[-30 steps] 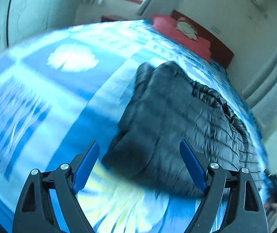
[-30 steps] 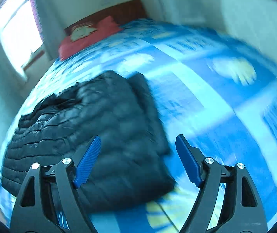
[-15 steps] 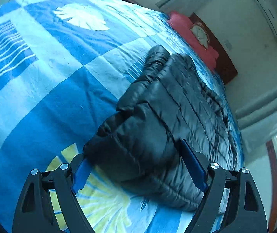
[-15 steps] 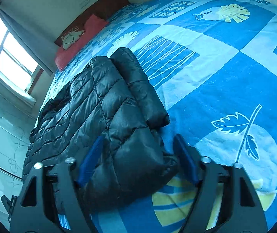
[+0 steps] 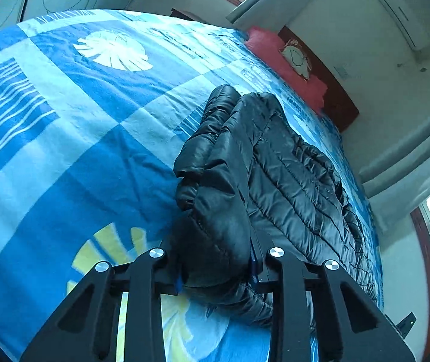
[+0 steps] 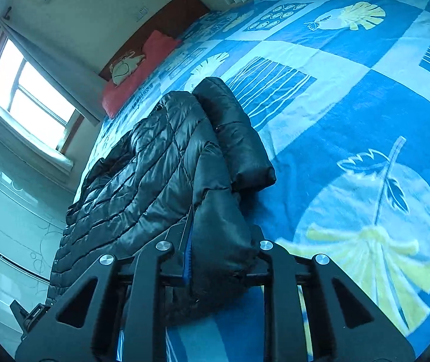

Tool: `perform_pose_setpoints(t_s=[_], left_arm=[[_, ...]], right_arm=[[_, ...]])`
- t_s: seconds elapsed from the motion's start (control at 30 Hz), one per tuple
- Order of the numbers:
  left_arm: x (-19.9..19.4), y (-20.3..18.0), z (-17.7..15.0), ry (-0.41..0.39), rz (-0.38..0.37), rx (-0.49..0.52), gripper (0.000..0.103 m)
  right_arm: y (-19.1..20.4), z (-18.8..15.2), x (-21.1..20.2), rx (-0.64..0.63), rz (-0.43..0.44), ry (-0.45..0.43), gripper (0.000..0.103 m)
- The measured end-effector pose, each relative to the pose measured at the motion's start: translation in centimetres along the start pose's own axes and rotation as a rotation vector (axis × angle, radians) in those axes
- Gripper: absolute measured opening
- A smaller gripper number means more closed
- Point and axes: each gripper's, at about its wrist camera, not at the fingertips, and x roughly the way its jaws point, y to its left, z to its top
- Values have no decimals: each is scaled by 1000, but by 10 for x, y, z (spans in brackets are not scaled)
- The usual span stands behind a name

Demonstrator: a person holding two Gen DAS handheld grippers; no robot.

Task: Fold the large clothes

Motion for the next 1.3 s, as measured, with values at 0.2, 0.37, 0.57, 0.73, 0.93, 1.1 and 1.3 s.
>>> perform_pose_setpoints(t_s=[0.2,0.37,0.57,0.73,0.93,1.1,1.3], left_arm=[[-24,13,-19,13,6,17,30],[-44,27,-35,26,8,9,31],[-66,35,-51,28,14,4,31],[-80,41,-63,36,14,-2,31],[-78,47,-66,48,10,5,31],[-78,47,-64,54,28,23,39],[-87,49,-64,97,27,65,70]], right_arm=[[-7,-16,-19,-17,2,33,21],[-14,-32,-35,-27,7,54,21],[-20,-47,-56,-28,8,67,21],[-26,-56,-63,-25,9,79,21],[-32,-57,-60,-19,9,83,22],[-35,-57,-63,-16,-7,84,33],[-35,-67,-80,-30,-43,82,45]])
